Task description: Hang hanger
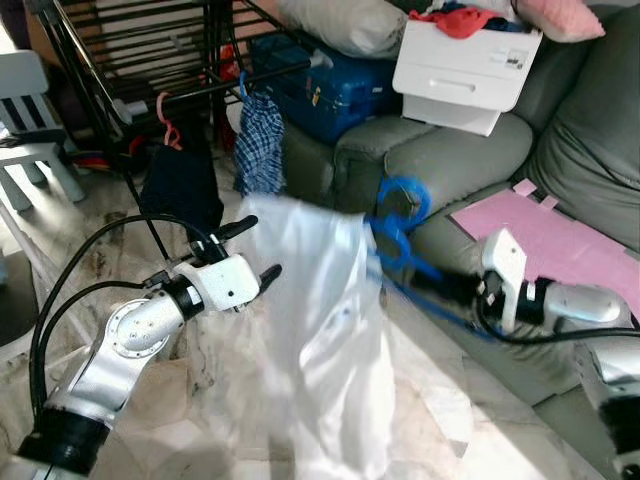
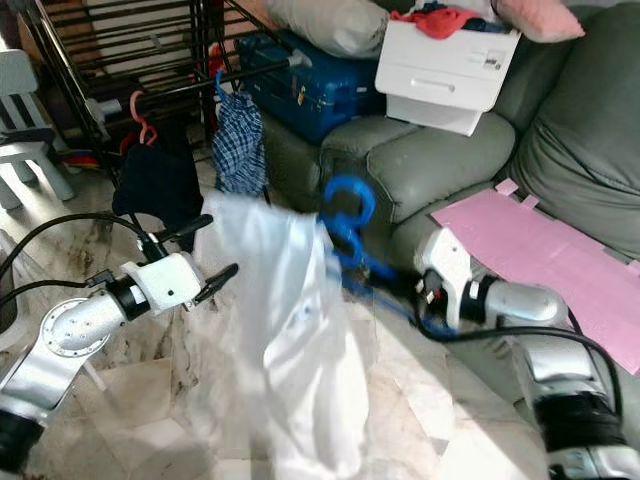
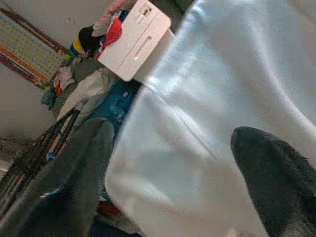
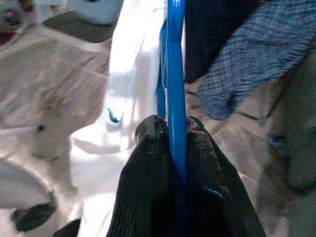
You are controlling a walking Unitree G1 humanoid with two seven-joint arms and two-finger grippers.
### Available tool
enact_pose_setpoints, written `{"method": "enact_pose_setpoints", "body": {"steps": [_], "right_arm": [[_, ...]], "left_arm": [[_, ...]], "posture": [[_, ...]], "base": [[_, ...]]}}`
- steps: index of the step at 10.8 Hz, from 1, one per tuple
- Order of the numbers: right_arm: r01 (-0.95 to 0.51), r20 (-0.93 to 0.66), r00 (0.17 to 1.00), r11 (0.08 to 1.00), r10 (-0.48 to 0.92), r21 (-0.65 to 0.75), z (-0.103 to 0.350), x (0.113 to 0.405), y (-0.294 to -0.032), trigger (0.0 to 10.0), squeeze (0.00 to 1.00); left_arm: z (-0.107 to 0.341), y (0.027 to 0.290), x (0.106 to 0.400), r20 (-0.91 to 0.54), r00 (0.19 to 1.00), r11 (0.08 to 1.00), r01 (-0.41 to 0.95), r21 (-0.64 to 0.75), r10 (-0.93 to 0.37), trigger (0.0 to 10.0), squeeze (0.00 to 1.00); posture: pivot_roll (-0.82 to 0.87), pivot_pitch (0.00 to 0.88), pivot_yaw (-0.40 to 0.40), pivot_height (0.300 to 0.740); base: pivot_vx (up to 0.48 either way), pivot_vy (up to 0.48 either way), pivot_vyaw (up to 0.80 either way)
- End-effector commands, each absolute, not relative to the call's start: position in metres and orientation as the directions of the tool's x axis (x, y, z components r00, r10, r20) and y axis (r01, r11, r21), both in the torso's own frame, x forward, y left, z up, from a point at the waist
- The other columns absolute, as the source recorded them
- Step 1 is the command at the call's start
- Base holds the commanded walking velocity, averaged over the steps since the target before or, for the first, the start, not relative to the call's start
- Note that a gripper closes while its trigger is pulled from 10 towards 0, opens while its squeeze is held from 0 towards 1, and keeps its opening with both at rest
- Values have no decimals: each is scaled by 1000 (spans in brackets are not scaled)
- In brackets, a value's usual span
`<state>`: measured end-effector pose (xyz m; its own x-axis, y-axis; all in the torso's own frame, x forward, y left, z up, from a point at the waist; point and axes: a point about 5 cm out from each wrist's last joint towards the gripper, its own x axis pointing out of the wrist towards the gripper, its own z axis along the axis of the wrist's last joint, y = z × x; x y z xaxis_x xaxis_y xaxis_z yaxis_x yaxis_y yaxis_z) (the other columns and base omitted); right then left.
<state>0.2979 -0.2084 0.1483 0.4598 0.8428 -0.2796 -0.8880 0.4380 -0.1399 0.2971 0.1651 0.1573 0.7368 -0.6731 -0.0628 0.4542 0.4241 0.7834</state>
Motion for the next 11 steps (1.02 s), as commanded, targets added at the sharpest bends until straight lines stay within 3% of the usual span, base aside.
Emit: {"method": "enact_pose_setpoints", "body": {"steps": [1,6,7,8,9,11], "right_arm": [[-916,-276,397,361,875,-175,160,295,-202,10000,0],[-957,-360,270,206,893,-205,163,290,-194,10000,0],[-959,-369,258,191,893,-210,163,290,-193,10000,0],[-961,-382,245,170,891,-220,164,289,-192,10000,0],[-957,-410,239,142,880,-253,163,289,-192,10000,0],[-945,-418,242,115,875,-305,165,291,-189,10000,0]], "left_arm": [[160,165,299,-89,718,379,464,801,-691,10000,1000],[150,162,298,-201,637,308,595,743,-744,10000,1000],[147,162,298,-230,621,296,624,724,-749,10000,827],[145,163,298,-262,590,276,666,693,-764,3020,0],[143,164,299,-287,569,258,690,676,-771,0,0],[137,168,300,-361,535,211,735,644,-764,0,0]], "posture": [[-98,0,2,740],[-104,0,1,740],[-104,0,1,740],[-106,0,2,740],[-108,0,3,740],[-112,0,5,740]], "base": [[0,0,0],[0,0,0],[0,0,0],[0,0,0],[0,0,0],[0,0,0]]}}
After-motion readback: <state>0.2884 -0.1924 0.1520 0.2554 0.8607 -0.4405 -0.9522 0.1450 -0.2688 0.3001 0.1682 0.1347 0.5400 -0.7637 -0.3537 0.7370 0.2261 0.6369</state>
